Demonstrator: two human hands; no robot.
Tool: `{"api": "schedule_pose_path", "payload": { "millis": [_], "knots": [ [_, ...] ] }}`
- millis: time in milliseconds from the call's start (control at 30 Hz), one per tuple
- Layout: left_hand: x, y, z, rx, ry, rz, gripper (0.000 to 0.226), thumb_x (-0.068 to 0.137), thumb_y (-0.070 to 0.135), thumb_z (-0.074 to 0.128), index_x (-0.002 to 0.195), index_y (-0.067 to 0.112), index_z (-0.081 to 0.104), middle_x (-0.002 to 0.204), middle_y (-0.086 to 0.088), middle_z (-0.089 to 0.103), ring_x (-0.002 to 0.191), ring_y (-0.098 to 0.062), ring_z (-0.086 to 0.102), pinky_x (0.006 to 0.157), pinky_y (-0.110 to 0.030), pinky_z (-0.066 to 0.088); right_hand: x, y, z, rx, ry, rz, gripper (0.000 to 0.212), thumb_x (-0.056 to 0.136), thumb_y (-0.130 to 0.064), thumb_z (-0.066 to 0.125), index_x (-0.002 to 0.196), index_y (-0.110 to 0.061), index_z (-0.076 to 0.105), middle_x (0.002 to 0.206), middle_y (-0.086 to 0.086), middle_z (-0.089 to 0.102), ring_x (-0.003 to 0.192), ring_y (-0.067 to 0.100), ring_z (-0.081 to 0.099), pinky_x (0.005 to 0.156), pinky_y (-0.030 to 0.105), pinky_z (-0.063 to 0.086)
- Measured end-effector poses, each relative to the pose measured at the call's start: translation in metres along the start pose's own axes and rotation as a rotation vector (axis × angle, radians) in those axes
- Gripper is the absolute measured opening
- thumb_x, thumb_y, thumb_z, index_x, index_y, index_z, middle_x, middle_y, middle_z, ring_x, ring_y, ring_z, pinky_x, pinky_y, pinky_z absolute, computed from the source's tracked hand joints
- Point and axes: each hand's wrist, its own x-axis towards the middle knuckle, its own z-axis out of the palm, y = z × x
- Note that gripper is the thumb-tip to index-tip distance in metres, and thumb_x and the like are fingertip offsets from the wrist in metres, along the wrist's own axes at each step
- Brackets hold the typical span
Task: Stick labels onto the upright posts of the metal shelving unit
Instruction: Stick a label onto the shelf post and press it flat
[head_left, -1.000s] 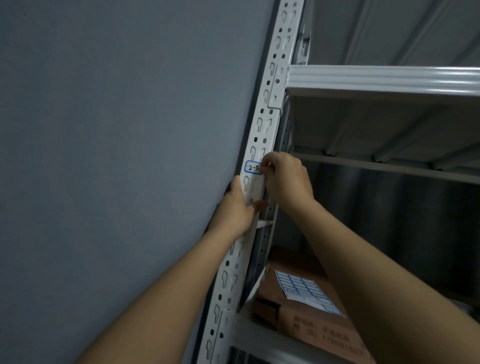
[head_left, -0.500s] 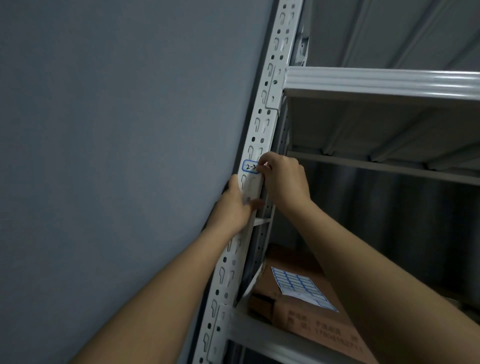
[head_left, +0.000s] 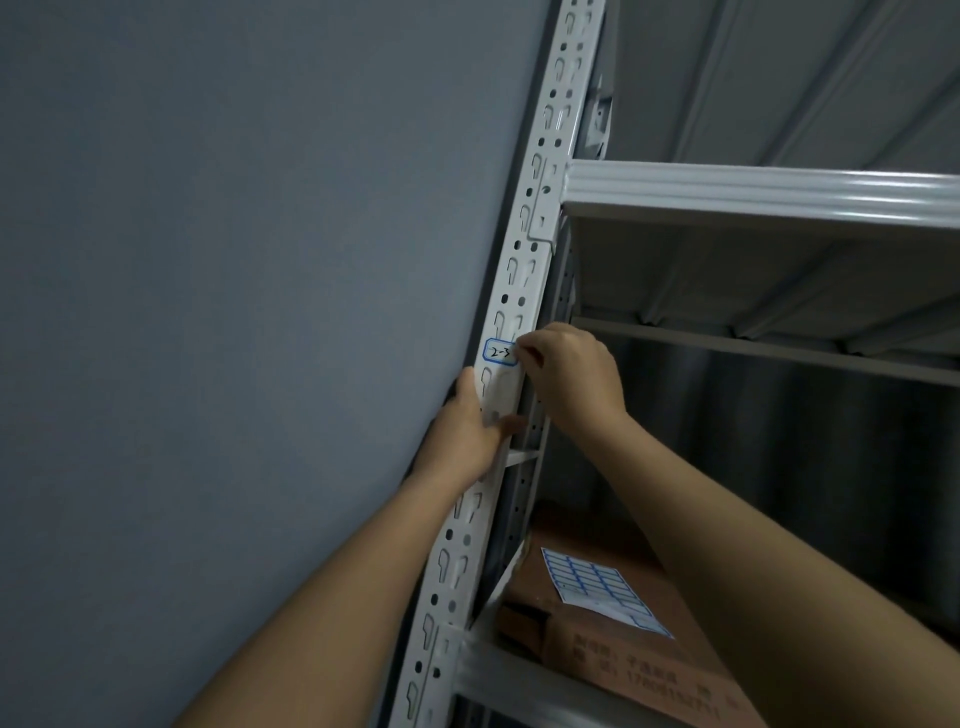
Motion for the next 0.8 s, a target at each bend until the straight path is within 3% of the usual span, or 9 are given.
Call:
{"api": "schedule_pose_path", "payload": {
  "millis": [200, 367, 467, 600, 800],
  "knots": [
    [0.002, -0.001, 0.000, 0.046, -0.001, -0.006, 0.061, 0.085, 0.038, 0.065, 0.133, 0.021, 0.032, 0.132, -0.009, 0.054, 0.112, -0.029, 0.056, 0.089, -0.046, 0.049, 0.005, -0.014, -0.003, -0.224, -0.084, -0.052, 0.003, 0.094, -0.009, 0.056, 0.094, -0.006, 0.056, 0.102, 0.011, 0.063, 0.084, 0.029, 0.064, 0.073, 0.042, 0.055],
    [0.003, -0.002, 0.000, 0.041, -0.011, -0.031, 0.065, 0.084, 0.041, 0.066, 0.135, 0.023, 0.030, 0.133, -0.010, 0.053, 0.115, -0.031, 0.054, 0.091, -0.050, 0.048, 0.006, -0.018, -0.003, -0.248, -0.119, -0.040, 0.009, 0.094, -0.007, 0.056, 0.102, -0.004, 0.054, 0.105, 0.013, 0.062, 0.088, 0.030, 0.064, 0.075, 0.041, 0.055],
    [0.003, -0.003, 0.001, 0.032, -0.005, -0.025, 0.068, 0.083, 0.042, 0.067, 0.136, 0.021, 0.030, 0.133, -0.010, 0.054, 0.115, -0.030, 0.054, 0.092, -0.049, 0.048, 0.011, -0.019, -0.004, -0.171, -0.091, 0.031, 0.002, 0.094, -0.004, 0.052, 0.094, -0.005, 0.054, 0.098, 0.013, 0.062, 0.083, 0.030, 0.063, 0.072, 0.042, 0.054],
    [0.006, -0.004, 0.001, 0.026, -0.019, -0.049, 0.076, 0.084, 0.040, 0.067, 0.144, 0.024, 0.023, 0.137, -0.010, 0.050, 0.119, -0.030, 0.052, 0.094, -0.050, 0.047, 0.015, -0.025, -0.006, -0.174, -0.128, 0.069, 0.012, 0.092, -0.002, 0.054, 0.082, -0.008, 0.049, 0.095, 0.013, 0.064, 0.081, 0.030, 0.063, 0.071, 0.040, 0.055],
    [0.005, 0.001, 0.003, 0.009, 0.005, -0.048, 0.066, 0.083, 0.030, 0.069, 0.136, 0.014, 0.033, 0.132, -0.011, 0.050, 0.116, -0.030, 0.051, 0.094, -0.044, 0.046, 0.018, -0.036, -0.014, -0.262, -0.191, 0.051, 0.012, 0.091, 0.004, 0.051, 0.093, -0.008, 0.053, 0.106, 0.016, 0.062, 0.093, 0.032, 0.063, 0.066, 0.030, 0.040]
  ]
}}
